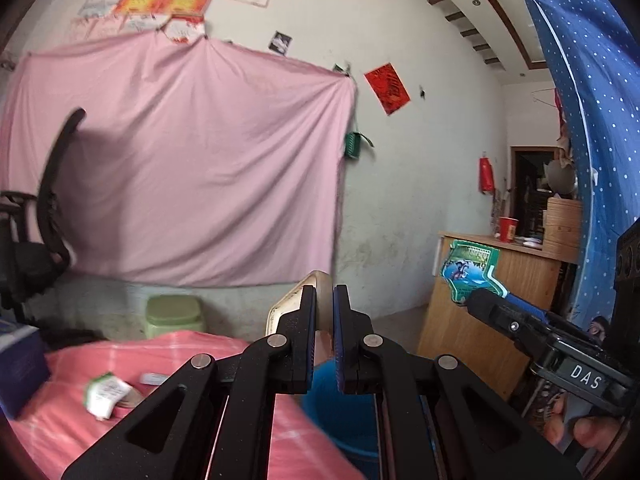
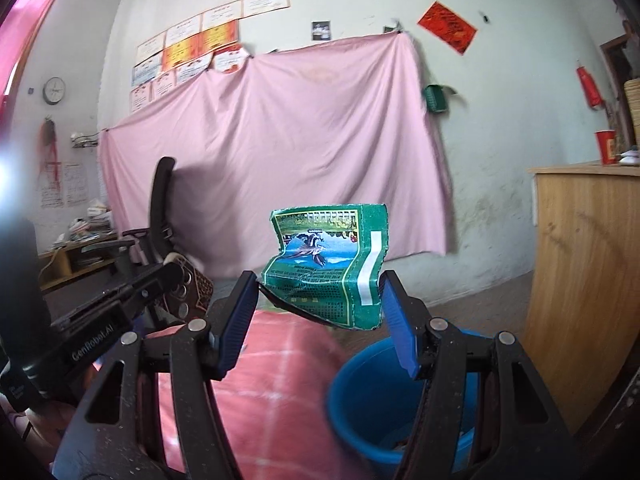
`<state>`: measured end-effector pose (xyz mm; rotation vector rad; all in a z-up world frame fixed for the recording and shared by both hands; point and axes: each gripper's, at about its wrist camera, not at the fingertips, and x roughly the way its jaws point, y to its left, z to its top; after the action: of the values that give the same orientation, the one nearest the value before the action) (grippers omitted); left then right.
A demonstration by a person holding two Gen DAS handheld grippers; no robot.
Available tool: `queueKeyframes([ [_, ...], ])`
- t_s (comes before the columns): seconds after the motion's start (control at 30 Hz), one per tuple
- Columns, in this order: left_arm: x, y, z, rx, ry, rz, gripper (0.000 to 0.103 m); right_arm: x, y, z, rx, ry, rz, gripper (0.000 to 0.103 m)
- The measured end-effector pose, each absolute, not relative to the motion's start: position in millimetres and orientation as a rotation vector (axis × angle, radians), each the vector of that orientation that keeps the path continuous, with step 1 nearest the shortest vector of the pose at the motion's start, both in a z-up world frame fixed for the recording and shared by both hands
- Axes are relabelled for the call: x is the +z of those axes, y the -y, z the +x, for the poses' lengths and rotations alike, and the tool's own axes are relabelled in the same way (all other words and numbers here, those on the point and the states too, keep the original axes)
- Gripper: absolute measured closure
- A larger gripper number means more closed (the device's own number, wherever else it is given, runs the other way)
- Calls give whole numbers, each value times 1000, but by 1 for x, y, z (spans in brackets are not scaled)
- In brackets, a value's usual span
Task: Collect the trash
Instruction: 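Carry the phone case and green packet over the blue bucket and open both tools, then bring both tools back over the table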
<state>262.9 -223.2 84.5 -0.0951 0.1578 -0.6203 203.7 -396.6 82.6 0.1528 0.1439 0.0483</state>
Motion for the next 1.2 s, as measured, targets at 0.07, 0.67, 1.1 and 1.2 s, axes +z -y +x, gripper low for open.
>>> queueKeyframes([
  [0.07,83,238,276,-666,-209,-139,97,78,407,206,23,-149,165,26],
  [0.67,36,283,370,-765,-572,-438,97,-11,471,254,-144,-408,274,26],
  [1.1,22,284,391,-720,-688,-433,97,-38,478,266,-163,-500,317,22],
  [1.2,25,281,385,-699,-672,-400,95,-34,478,266,-167,-503,309,19],
])
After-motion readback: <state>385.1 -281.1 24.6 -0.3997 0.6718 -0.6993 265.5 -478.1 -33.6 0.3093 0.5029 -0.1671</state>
